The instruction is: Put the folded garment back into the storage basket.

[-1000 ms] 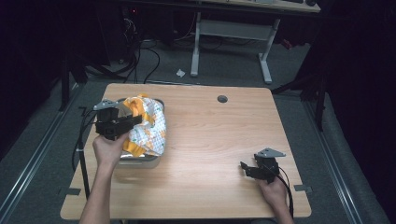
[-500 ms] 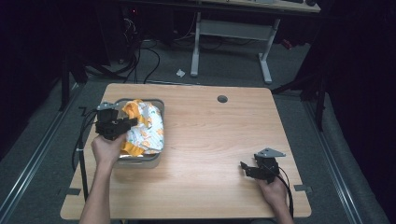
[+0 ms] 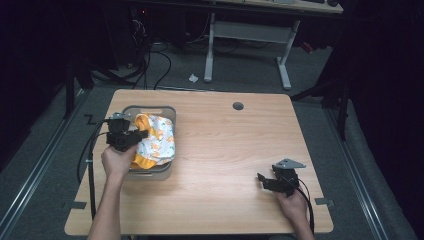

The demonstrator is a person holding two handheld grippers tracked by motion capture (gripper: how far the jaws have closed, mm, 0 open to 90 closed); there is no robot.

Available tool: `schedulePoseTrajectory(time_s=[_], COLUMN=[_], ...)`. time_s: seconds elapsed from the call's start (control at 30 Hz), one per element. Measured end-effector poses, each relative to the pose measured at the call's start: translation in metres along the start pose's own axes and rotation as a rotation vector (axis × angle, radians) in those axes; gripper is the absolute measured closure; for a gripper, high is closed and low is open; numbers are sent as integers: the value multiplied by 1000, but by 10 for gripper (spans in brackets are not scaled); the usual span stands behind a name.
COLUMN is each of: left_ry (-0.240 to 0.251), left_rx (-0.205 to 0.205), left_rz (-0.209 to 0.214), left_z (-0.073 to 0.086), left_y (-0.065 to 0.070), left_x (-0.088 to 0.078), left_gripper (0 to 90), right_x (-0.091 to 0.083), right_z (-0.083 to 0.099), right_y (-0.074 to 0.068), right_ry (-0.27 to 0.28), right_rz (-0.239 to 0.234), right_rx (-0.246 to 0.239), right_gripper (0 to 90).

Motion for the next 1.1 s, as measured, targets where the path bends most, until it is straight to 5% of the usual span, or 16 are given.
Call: schedulePoseTrajectory(time_s=[0.3,0.6,0.8,1.1], left_ry=[-65,-135,-153,-121], left_rx=[24,3,-16,14], left_rz=[-58,-134,-143,-230], left_z=[6,12,14,8], left_y=[0,-7,-10,-10], left_x=[16,27,28,20], left_gripper=[750,726,697,429], right_x=[0,0,0,0], right_z=[0,0,0,0], right_y=[0,0,0,0], right_ry=[-1,-1,-1,-1], right_rz=[0,0,0,0], right_rx=[0,0,0,0], right_gripper=[286,286,286,286])
Point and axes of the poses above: each handheld gripper's, and its own axes: x roughly forward along the jaws, z roughly out of its underside, y roughly to its right, the point moved 7 cm from there along x, roughly forward along the jaws, and after that the axes turned 4 degrees about -y, right-handed, at the moved point
